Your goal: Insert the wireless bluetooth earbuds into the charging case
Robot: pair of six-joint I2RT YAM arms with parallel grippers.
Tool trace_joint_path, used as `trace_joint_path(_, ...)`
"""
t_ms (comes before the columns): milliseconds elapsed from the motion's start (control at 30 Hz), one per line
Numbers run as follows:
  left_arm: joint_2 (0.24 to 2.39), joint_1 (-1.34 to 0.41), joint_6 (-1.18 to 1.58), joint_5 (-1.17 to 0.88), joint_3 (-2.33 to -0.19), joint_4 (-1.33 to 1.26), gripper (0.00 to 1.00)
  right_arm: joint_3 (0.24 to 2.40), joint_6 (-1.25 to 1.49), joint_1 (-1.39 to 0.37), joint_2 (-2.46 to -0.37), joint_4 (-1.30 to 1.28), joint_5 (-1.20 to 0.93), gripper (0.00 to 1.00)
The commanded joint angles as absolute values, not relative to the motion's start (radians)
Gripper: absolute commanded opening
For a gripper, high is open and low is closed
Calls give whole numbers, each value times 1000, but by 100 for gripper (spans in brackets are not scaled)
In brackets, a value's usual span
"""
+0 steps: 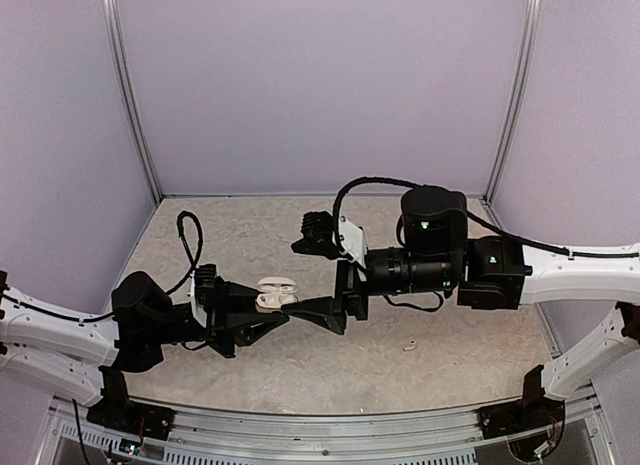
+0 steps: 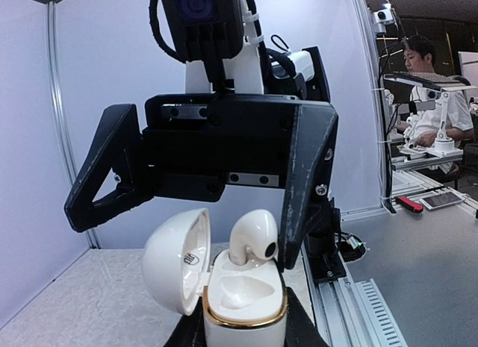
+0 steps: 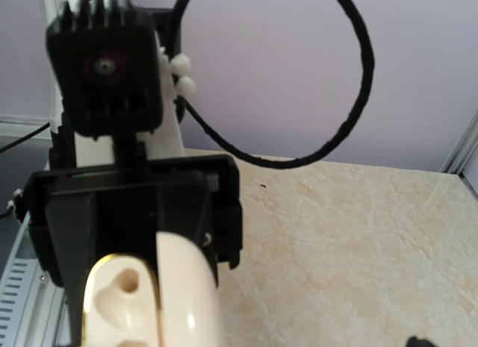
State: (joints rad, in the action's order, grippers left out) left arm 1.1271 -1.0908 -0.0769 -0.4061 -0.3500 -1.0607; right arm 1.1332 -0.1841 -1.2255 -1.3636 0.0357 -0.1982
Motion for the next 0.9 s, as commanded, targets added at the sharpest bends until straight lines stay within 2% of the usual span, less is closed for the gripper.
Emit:
trace_joint_path(0,1123,-1109,-98,-421,-385,-1066,7,1155,-170,-1203,-1385,54,-209,96)
trace_joint_path(367,1127,-1117,-116,-426,-393,-1042,7,1154,-158,-1186,-1399,64,-267,98)
trace_joint_path(867,1137,-1108,-90,-417,-395,-1048,7,1126,-167,-1166,-1378,97,-505,99)
